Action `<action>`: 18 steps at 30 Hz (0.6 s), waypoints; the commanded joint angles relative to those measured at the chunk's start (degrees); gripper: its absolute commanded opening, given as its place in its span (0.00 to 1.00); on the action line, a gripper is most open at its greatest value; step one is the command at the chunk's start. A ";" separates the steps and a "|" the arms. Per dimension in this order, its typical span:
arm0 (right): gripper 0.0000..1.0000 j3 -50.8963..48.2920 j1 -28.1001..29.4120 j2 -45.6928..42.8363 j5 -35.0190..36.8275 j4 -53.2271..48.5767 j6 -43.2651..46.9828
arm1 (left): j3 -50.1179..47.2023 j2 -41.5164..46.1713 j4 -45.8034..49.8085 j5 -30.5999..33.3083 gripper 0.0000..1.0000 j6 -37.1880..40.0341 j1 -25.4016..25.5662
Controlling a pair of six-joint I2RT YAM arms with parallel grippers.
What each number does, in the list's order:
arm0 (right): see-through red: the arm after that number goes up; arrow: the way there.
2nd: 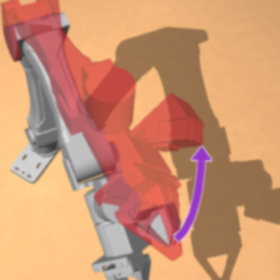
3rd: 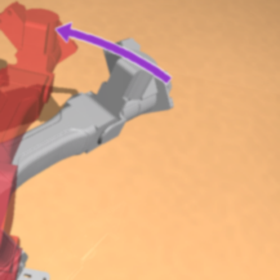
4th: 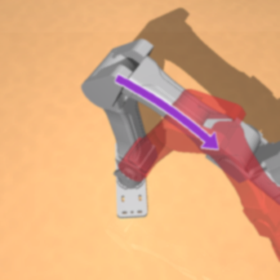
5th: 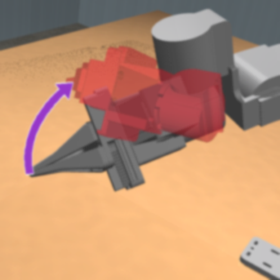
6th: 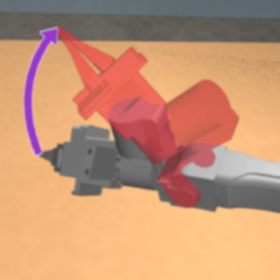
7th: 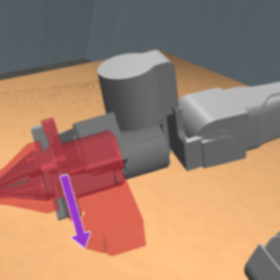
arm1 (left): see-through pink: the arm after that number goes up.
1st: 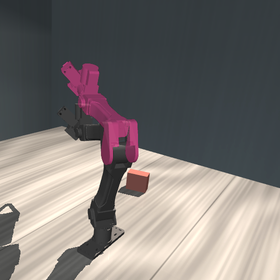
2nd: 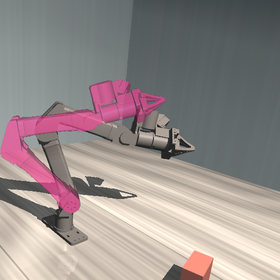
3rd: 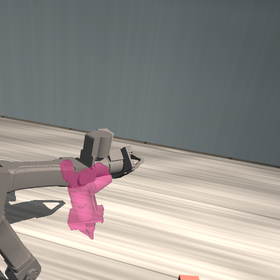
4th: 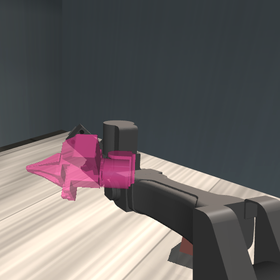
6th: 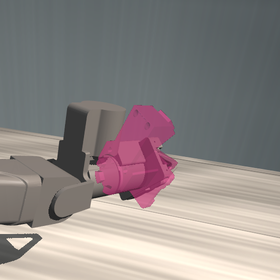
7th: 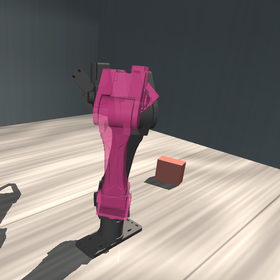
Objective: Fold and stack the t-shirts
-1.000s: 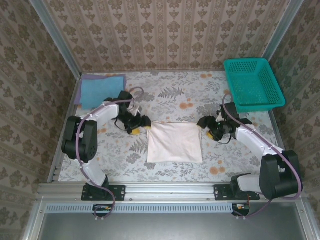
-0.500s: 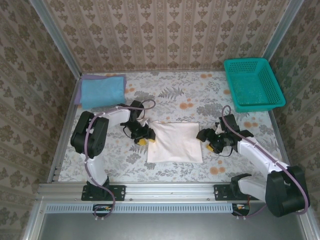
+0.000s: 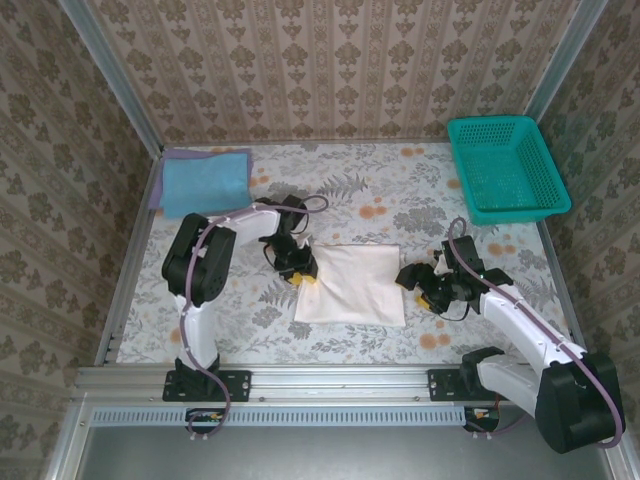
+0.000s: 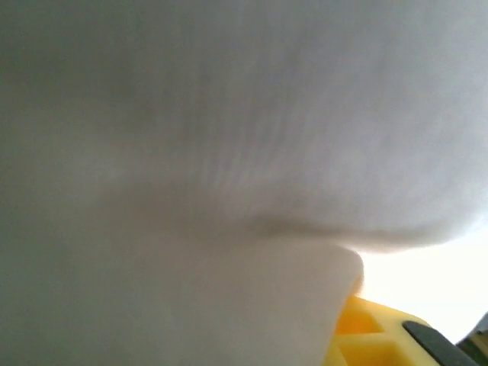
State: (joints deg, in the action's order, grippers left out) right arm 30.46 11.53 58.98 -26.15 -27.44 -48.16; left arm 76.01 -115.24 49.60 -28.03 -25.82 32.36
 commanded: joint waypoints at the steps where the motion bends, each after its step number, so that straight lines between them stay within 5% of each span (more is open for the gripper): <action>1: 0.73 0.25 0.32 0.39 -1.09 -1.15 -0.72 | 2.65 -4.82 -7.47 8.32 0.22 -1.12 1.81; 7: 0.73 1.57 0.34 1.25 -1.53 -1.54 -0.77 | 7.02 -6.46 -6.26 19.11 0.00 -1.71 2.09; 18: 0.72 2.98 0.34 -2.64 -2.60 -3.03 -3.08 | 24.90 -10.52 2.33 37.21 0.00 7.14 -2.38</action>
State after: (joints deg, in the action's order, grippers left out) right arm 31.73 11.53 58.70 -27.44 -28.62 -49.45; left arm 96.53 -123.87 50.33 -0.73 -22.94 32.49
